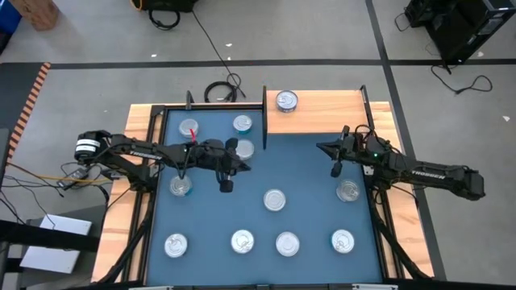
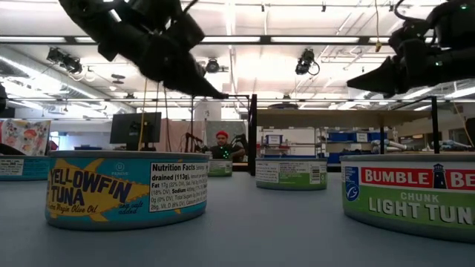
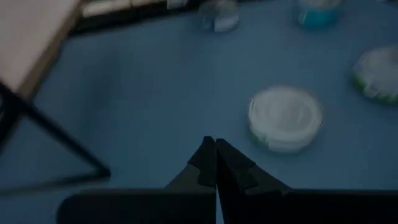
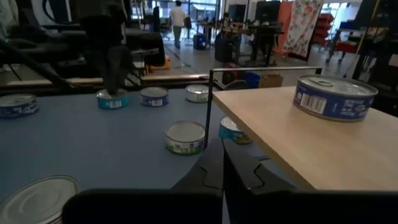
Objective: Stack canned seafood by type on shelf
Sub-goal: Put the top right green tuna can on the shelf
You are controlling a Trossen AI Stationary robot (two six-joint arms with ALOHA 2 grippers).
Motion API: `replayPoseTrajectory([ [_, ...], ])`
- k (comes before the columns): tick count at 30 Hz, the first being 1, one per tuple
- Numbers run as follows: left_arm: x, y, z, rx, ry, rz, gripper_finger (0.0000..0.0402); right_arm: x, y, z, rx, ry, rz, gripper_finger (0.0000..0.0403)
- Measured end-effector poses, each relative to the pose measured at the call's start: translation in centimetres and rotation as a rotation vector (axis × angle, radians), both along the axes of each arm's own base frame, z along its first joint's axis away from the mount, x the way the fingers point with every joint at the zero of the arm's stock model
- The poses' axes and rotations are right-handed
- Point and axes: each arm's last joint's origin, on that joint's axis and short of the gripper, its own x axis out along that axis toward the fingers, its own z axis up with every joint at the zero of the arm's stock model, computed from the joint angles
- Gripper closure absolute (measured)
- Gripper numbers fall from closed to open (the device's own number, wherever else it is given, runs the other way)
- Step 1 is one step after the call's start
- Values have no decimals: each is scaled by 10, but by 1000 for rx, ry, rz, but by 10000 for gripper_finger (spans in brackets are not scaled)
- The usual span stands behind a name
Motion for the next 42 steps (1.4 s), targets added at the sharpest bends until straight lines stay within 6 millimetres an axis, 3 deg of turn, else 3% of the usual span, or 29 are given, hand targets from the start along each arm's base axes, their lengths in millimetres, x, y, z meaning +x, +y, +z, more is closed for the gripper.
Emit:
replayPoseTrajectory([
  [8, -5, 4, -14, 73, 145, 112, 379, 16, 3, 9, 13, 68, 34, 399],
  [17, 9, 12, -48, 140, 232, 176, 307, 30, 8, 9, 16, 134, 34, 399],
  [22, 12, 25, -48, 259, 211, 260, 279, 33, 11, 5, 10, 165, 10, 399],
  [37, 14, 39, -77, 324, 359, 203, 274, 35, 14, 7, -16, 151, 14, 399],
  [42, 19, 39, -84, 406, 404, 224, 296, 35, 16, 7, -10, 149, 28, 398],
])
